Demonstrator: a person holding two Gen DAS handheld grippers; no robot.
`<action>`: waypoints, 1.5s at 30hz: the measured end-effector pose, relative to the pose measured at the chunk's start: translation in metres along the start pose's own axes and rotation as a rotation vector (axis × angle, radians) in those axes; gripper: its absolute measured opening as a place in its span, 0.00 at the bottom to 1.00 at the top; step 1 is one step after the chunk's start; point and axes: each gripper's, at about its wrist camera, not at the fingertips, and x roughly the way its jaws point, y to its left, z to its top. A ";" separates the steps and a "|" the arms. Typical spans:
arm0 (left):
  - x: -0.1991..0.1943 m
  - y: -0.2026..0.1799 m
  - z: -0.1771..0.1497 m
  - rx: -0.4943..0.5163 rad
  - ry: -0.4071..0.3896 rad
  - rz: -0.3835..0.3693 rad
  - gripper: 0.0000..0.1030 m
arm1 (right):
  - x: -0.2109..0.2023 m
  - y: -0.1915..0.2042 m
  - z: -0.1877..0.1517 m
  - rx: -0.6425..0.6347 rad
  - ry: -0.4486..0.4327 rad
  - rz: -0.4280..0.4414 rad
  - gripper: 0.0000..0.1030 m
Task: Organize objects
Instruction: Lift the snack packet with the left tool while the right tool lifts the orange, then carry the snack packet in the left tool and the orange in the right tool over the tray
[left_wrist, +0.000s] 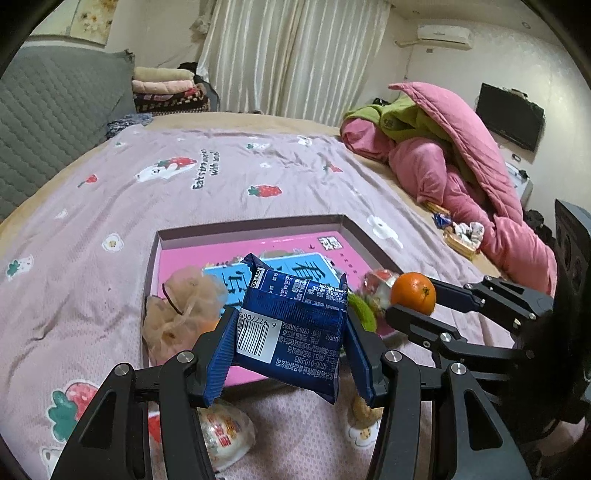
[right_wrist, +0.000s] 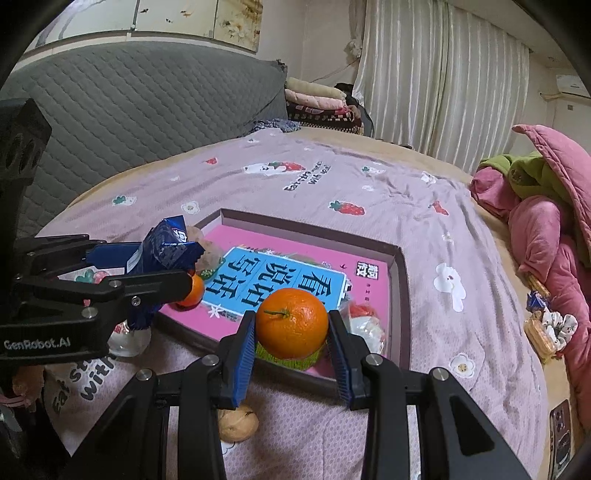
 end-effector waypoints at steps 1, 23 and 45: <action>0.000 0.002 0.002 -0.008 -0.005 0.001 0.55 | 0.000 0.000 0.001 0.001 -0.003 0.000 0.37; 0.014 0.015 0.020 -0.064 -0.048 -0.014 0.55 | -0.003 -0.009 0.017 0.005 -0.079 -0.007 0.37; 0.053 0.001 -0.002 -0.027 0.063 -0.009 0.55 | 0.028 -0.005 -0.001 -0.043 0.036 -0.003 0.37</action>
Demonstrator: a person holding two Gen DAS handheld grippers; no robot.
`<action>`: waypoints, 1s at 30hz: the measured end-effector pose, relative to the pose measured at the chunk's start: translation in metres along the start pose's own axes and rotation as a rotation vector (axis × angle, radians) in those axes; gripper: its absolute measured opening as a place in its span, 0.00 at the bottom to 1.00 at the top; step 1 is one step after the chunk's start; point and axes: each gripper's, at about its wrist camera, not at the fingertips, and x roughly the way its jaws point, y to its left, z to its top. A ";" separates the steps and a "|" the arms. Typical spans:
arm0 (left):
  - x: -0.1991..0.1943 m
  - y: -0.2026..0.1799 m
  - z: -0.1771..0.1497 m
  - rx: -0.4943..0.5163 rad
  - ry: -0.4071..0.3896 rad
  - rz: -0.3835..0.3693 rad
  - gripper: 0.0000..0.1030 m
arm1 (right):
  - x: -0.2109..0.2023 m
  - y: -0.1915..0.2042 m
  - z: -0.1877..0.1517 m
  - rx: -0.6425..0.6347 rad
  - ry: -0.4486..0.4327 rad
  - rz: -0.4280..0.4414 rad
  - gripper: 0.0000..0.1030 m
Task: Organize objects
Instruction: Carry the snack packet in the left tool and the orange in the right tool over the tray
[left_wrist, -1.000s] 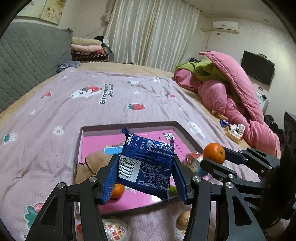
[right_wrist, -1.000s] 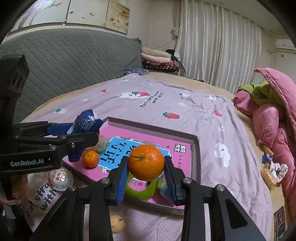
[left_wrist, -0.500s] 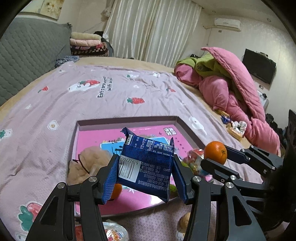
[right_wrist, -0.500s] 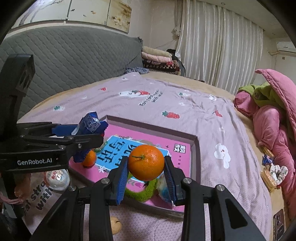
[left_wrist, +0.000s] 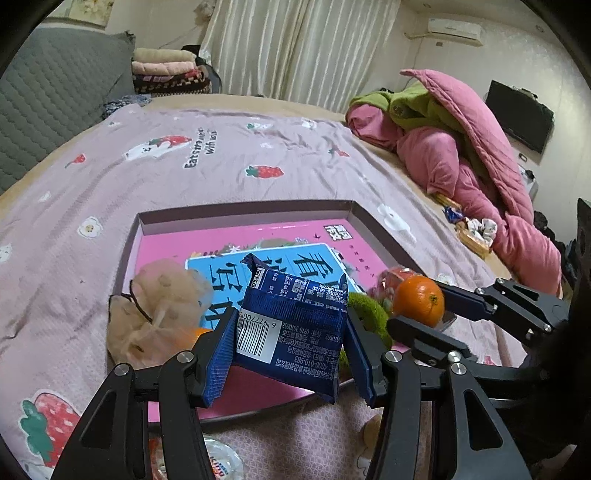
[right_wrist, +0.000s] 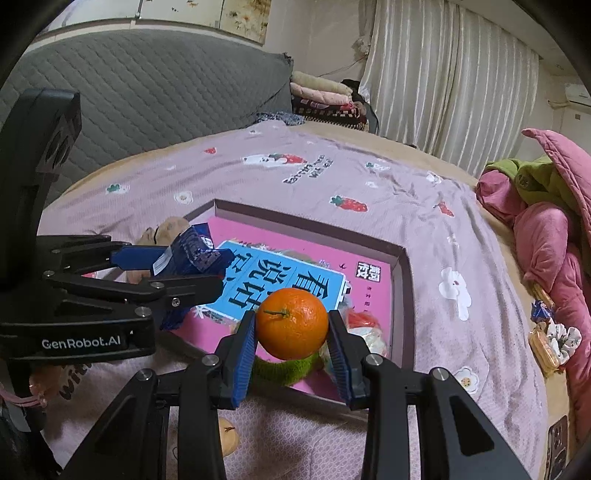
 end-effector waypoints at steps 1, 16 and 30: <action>0.001 0.000 -0.001 0.003 0.001 0.002 0.55 | 0.002 0.001 -0.001 -0.004 0.005 0.000 0.37; 0.012 -0.003 -0.009 0.016 0.040 0.009 0.55 | 0.018 0.005 -0.006 -0.040 0.049 -0.020 0.37; 0.019 -0.002 -0.010 0.014 0.057 0.025 0.55 | 0.026 0.009 -0.007 -0.063 0.069 -0.027 0.37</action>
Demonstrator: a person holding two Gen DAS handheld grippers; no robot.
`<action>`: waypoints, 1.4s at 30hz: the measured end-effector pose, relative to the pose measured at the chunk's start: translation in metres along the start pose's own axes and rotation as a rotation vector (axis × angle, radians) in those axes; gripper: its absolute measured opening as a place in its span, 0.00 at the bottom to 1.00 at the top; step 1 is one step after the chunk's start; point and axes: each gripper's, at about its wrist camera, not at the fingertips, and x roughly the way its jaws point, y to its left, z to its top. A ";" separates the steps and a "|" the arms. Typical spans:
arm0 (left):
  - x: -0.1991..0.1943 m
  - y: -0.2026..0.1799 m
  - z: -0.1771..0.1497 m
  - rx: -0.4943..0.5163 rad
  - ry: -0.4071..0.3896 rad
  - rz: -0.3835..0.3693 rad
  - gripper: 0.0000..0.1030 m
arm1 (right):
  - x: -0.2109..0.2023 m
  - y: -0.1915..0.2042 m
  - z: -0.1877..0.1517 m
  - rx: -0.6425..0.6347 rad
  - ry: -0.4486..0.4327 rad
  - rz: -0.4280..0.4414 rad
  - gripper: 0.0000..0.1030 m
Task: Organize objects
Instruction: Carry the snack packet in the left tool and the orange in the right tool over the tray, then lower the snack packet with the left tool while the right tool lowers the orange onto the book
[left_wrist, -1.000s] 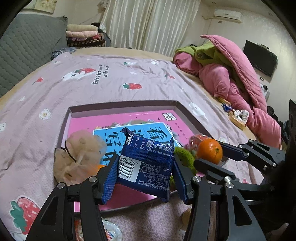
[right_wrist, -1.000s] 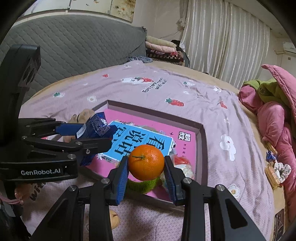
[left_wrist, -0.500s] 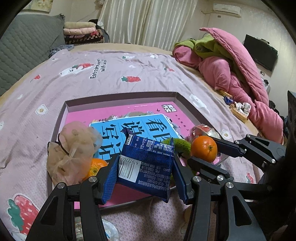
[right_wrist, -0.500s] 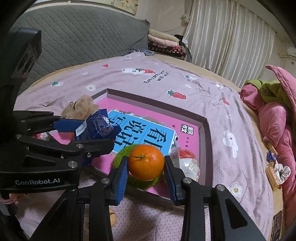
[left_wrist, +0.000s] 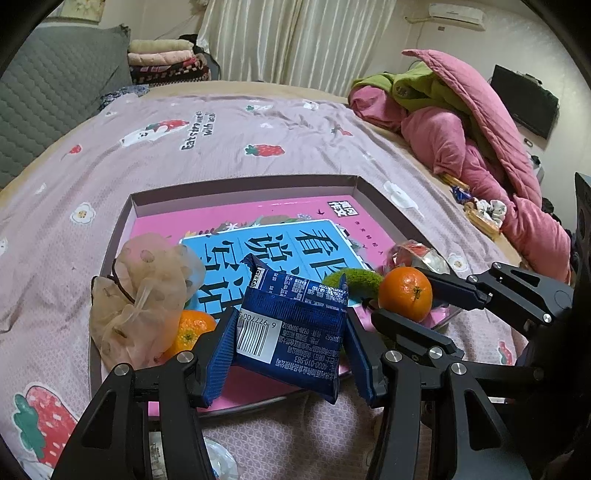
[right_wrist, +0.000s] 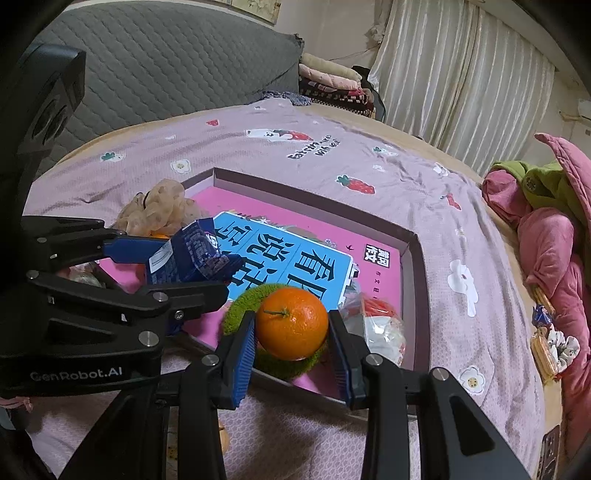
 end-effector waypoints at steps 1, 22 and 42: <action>0.001 0.000 0.000 -0.001 0.001 0.000 0.55 | 0.000 0.000 0.000 0.002 0.003 0.000 0.37; 0.014 0.005 0.001 -0.028 0.024 0.029 0.55 | 0.012 -0.006 0.000 0.014 0.030 -0.019 0.37; 0.016 0.001 0.001 -0.001 0.016 0.062 0.55 | 0.023 -0.006 0.000 0.005 0.048 -0.045 0.37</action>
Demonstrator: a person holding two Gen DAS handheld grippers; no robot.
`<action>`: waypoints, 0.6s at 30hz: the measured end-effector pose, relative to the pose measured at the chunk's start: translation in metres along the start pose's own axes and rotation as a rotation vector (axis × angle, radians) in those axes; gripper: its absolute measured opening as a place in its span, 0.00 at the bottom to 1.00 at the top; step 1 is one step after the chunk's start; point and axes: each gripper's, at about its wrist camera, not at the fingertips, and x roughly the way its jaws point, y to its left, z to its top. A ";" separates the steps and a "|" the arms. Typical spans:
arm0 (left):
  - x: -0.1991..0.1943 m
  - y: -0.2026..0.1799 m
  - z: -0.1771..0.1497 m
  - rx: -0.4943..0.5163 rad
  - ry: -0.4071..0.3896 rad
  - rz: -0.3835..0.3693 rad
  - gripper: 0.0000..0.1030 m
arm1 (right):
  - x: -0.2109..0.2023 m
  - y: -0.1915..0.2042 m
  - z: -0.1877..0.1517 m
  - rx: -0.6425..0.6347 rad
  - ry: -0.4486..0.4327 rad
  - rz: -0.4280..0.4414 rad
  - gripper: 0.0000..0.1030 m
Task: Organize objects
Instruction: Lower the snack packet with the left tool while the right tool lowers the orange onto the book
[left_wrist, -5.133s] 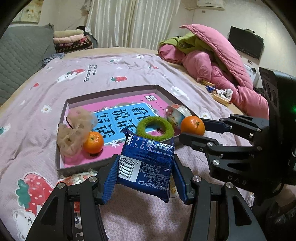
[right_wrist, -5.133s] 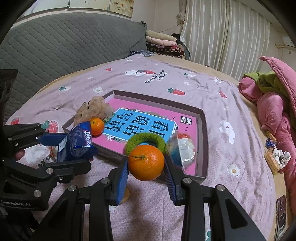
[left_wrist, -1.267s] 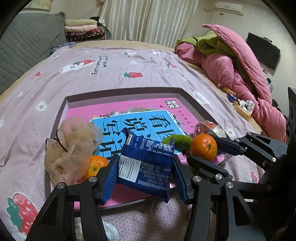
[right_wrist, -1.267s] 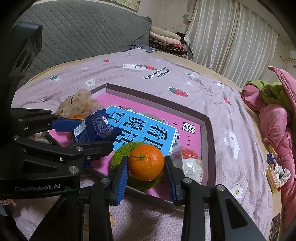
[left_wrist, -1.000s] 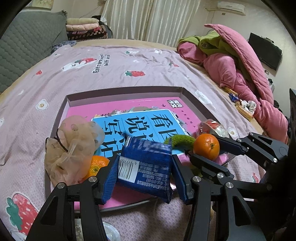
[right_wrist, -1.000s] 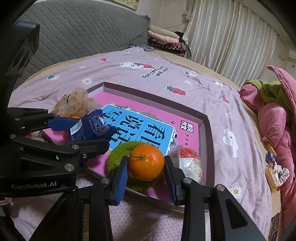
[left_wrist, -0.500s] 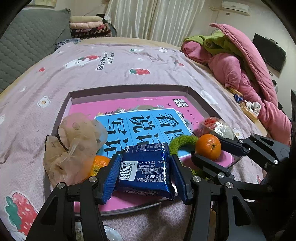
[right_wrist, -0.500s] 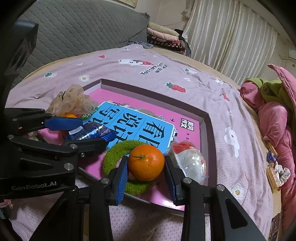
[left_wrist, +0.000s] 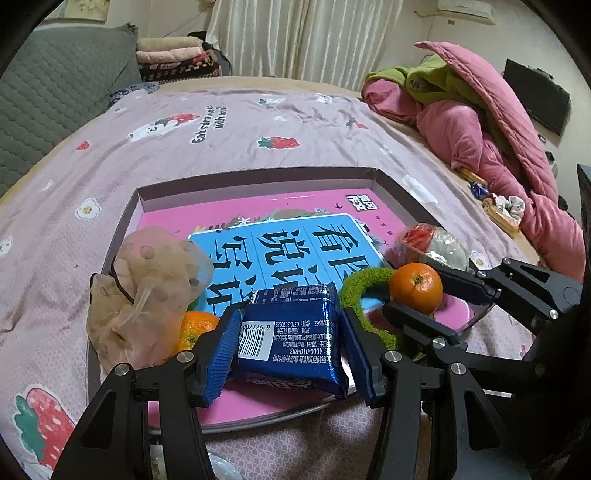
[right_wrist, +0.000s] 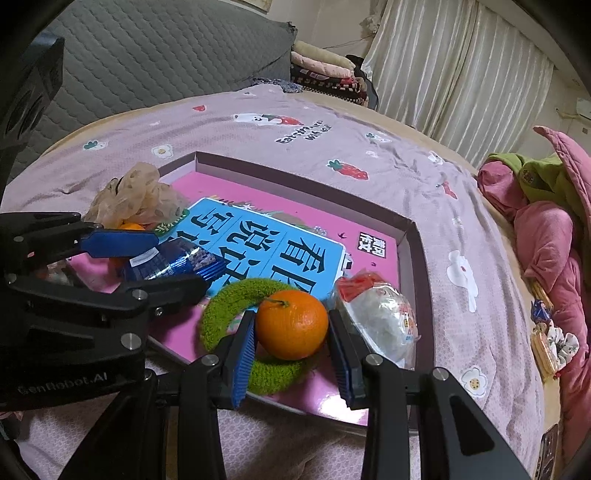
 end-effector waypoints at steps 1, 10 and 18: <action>0.000 0.000 0.000 0.001 0.001 -0.001 0.55 | 0.000 0.000 0.000 -0.003 0.001 -0.003 0.37; 0.000 -0.001 -0.002 0.000 0.006 -0.009 0.55 | -0.004 -0.004 -0.003 0.003 0.012 0.004 0.37; 0.000 -0.002 -0.002 0.001 0.009 -0.022 0.55 | -0.004 -0.006 -0.003 0.011 0.016 0.002 0.37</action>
